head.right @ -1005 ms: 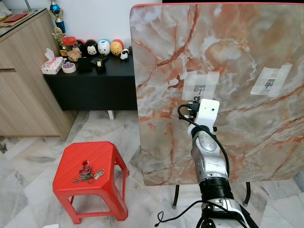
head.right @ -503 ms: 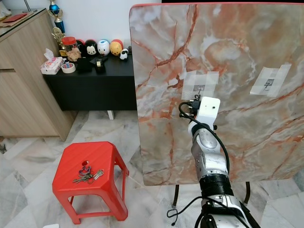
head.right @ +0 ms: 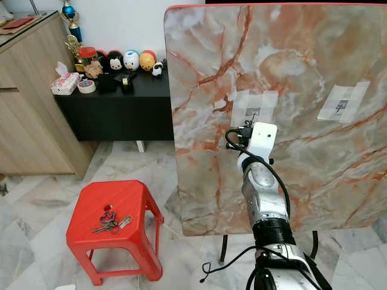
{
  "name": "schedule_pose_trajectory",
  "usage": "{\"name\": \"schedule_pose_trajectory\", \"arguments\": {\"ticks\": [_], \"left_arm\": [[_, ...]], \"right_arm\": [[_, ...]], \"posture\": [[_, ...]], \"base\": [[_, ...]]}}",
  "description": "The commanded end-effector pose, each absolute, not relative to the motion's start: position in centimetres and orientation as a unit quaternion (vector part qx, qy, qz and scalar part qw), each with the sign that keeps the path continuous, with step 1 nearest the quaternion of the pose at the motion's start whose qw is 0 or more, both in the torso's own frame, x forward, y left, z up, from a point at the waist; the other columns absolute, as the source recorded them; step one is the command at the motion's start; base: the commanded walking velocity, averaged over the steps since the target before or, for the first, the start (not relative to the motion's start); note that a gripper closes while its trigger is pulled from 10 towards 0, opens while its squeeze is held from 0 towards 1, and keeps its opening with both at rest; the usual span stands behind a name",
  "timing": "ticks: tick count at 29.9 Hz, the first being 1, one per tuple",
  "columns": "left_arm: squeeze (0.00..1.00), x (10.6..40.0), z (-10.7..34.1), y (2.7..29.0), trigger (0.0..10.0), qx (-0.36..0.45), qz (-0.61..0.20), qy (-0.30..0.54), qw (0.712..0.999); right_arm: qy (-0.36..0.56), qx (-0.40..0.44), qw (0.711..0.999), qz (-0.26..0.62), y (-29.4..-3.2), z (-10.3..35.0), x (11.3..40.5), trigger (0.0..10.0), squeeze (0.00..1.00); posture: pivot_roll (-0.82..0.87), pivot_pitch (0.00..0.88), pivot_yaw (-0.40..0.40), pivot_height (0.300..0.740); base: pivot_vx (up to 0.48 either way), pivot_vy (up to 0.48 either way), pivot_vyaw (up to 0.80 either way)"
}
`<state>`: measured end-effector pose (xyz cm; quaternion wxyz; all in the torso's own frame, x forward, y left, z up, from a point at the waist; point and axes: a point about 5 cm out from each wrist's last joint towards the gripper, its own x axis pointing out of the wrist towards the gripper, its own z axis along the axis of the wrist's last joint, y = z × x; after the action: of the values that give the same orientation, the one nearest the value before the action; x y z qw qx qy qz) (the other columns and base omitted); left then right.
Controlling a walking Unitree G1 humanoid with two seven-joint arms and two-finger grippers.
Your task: Hang keys on a hook
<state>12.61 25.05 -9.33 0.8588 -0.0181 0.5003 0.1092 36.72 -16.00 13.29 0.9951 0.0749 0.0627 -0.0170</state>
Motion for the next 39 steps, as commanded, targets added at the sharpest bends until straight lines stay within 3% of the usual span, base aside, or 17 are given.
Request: {"name": "schedule_pose_trajectory", "arguments": {"ticks": [1, 16, 39], "left_arm": [[0.00, 12.4, -9.4, 25.1, 10.0, -0.010, 0.103, 0.510, 0.854], [0.00, 12.4, -9.4, 25.2, 10.0, -0.007, 0.101, 0.510, 0.854], [0.00, 12.5, -9.4, 25.2, 10.0, -0.005, 0.093, 0.512, 0.854]], "right_arm": [[0.048, 0.074, 0.996, -0.010, -15.8, 14.3, 37.2, 10.0, 0.00], [0.035, 0.090, 0.995, -0.033, -16.7, 14.8, 37.3, 10.0, 0.00], [0.074, 0.082, 0.994, -0.012, -15.7, 13.2, 36.6, 10.0, 0.00]], "posture": [[0.06, 0.000, -0.021, 0.740], [0.05, 0.000, -0.014, 0.740], [0.05, 0.000, -0.012, 0.740]], "base": [[0.000, 0.000, 0.00], [0.000, 0.000, 0.00], [0.000, 0.000, 0.00]]}}
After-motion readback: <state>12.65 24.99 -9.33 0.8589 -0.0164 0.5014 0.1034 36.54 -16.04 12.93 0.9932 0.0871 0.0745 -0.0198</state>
